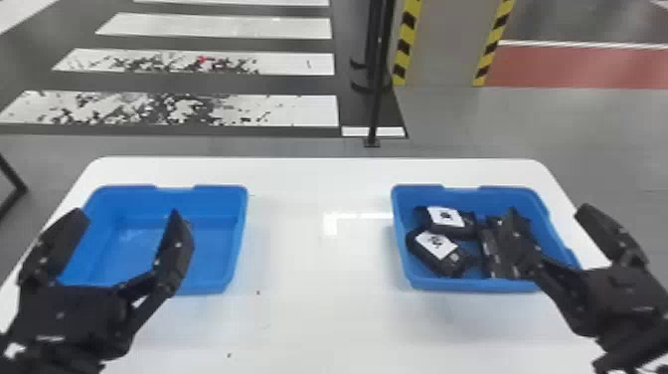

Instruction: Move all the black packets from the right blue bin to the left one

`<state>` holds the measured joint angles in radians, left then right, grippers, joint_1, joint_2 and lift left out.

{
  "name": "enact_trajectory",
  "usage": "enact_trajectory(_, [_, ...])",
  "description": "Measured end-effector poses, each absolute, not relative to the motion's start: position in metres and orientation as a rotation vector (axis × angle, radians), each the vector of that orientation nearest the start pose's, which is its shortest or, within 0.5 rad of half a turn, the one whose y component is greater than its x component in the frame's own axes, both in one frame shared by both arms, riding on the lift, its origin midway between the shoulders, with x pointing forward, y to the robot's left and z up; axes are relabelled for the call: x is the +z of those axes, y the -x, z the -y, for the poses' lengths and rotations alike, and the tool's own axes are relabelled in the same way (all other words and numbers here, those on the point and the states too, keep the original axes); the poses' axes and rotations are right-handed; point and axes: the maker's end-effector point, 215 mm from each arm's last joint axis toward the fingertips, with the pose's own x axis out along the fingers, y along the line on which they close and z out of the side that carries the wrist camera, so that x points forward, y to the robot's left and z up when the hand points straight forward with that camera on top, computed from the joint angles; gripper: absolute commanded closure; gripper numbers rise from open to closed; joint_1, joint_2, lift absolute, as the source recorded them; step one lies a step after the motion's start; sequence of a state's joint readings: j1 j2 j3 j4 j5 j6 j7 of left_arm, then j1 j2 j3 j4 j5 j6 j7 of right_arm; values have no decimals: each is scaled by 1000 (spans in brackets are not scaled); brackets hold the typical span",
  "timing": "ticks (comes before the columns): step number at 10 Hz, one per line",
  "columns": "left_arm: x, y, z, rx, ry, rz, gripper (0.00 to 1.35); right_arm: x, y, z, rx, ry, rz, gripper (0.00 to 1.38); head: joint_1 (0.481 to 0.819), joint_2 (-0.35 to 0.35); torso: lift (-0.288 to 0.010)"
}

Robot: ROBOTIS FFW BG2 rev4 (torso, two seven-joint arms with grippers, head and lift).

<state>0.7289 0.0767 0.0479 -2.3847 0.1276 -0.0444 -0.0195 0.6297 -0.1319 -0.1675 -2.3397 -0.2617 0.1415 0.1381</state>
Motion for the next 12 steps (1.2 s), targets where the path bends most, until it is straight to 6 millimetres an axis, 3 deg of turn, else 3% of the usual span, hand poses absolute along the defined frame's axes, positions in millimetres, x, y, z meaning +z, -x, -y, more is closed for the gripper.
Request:
enact_trajectory(9, [-228, -388, -240, -52, 41, 136, 25, -254, -417, 265, 125, -47, 34, 130, 695, -36, -140])
enact_trajectory(10, [-229, -388, -240, -52, 40, 133, 27, -259, -423, 265, 130, -58, 16, 125, 695, -36, -140])
enact_trajectory(12, [-230, -390, -238, -60, 38, 133, 27, -291, -453, 258, 192, -35, -122, 127, 695, -27, -140])
